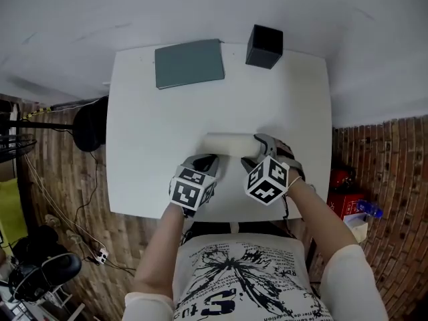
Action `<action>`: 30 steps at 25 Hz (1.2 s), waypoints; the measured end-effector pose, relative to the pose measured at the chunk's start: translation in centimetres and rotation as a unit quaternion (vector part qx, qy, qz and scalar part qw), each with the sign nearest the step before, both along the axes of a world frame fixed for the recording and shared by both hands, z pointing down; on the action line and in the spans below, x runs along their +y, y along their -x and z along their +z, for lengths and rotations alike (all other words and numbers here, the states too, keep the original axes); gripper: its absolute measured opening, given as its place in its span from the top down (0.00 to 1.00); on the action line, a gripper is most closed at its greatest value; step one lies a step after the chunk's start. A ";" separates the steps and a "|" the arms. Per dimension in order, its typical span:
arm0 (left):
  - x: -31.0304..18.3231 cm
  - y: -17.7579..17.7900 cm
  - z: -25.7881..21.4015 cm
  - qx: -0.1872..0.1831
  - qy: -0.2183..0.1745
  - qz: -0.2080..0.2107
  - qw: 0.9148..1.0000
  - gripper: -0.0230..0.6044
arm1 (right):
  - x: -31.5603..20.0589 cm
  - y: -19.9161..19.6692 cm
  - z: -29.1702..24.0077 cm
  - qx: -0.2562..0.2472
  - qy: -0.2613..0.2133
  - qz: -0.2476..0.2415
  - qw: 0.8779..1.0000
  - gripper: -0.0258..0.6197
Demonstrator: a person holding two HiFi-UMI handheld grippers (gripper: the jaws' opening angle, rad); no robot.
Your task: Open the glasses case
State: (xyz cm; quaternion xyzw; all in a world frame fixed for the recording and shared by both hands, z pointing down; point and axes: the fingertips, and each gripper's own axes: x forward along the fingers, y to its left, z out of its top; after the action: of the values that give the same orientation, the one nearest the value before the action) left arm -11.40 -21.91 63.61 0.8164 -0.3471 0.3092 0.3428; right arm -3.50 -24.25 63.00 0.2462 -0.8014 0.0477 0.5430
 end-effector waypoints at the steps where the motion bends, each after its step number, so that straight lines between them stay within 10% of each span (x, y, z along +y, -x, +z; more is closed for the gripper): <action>1: 0.0 0.0 0.0 0.003 0.001 -0.002 1.000 0.94 | -0.1 0.0 0.1 0.008 -0.004 -0.002 1.000 0.46; 12: 0.0 0.0 0.1 0.004 0.005 -0.001 1.000 0.94 | -0.1 0.1 -0.3 0.010 0.013 -0.014 1.000 0.48; 30: 0.1 0.0 0.2 -0.038 0.023 0.015 0.999 0.94 | -3.1 0.8 -3.7 -0.004 -0.019 -0.049 0.999 0.85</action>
State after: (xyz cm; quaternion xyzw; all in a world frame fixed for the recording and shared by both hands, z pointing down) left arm -11.35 -21.85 63.83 0.8008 -0.3409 0.3531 0.3432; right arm -4.33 -27.35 59.35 0.2167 -0.8152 0.0071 0.5371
